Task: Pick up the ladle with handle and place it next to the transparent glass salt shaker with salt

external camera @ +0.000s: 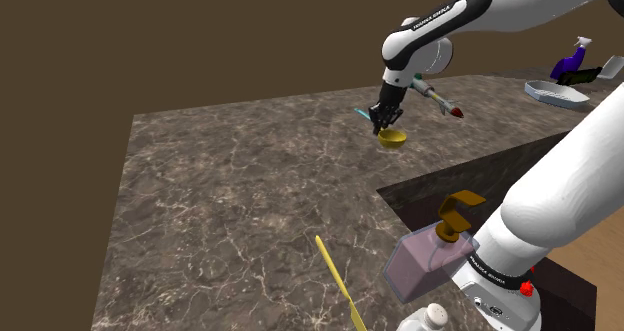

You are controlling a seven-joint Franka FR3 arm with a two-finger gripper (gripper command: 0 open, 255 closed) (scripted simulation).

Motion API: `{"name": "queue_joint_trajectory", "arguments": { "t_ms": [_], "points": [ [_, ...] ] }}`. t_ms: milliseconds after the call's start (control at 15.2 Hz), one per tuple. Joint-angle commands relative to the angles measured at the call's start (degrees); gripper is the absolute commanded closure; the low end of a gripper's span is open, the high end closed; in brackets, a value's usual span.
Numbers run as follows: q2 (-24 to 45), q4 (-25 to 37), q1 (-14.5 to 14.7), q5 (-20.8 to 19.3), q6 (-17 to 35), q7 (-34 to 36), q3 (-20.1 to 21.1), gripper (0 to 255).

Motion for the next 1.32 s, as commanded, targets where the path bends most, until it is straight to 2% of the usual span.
{"name": "queue_joint_trajectory", "arguments": {
  "t_ms": [0,1254],
  "points": [
    [-0.9,0.66,-0.05,-0.43,-1.51,0.48,0.04,255],
    [-7.45,9.32,-0.41,-2.99,-16.28,4.02,0.56,255]
  ]
}}
